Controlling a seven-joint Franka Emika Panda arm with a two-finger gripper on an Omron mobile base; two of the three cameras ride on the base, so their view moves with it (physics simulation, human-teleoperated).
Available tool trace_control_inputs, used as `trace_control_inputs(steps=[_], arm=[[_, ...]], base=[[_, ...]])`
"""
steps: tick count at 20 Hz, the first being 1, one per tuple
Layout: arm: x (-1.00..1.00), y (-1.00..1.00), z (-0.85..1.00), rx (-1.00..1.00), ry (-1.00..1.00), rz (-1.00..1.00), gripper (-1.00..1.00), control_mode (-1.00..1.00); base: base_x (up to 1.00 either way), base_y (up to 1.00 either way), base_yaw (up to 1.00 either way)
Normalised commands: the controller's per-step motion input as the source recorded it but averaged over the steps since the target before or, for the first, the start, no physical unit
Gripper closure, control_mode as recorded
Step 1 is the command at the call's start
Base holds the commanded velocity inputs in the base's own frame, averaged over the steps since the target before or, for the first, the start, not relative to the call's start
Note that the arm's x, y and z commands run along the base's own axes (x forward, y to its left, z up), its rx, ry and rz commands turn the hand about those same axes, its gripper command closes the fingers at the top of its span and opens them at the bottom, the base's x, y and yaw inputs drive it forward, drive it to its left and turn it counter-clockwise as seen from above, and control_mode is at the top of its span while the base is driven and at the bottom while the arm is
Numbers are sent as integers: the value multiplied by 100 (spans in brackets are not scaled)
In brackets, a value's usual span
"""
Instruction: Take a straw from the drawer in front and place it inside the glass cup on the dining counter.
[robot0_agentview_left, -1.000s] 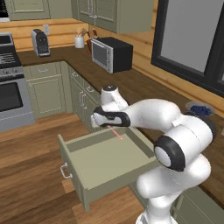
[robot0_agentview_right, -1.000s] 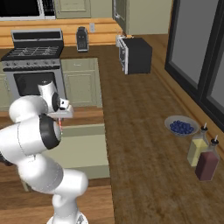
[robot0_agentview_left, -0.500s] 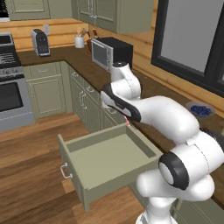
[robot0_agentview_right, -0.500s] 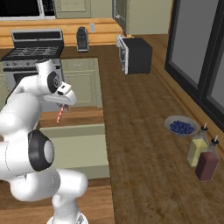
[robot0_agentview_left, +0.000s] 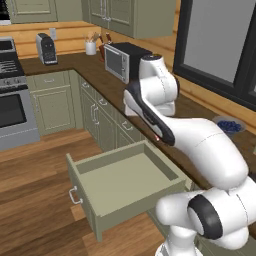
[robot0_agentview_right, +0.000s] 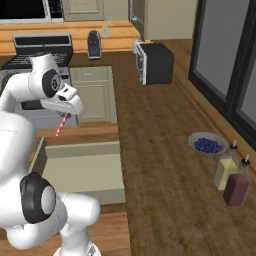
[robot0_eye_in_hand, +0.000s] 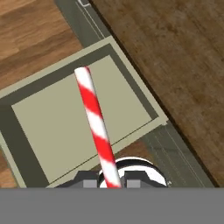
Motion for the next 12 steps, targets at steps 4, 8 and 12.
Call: trace_control_inputs(steps=[4,8,12], arm=[[-69,-1,0,1,-14,16,100,-100],[-25,0,0,0,-4,3,100,100],[0,0,0,0,0,0,100,100]], base=[[0,0,0],[-75,0,4],[-100,19,6]])
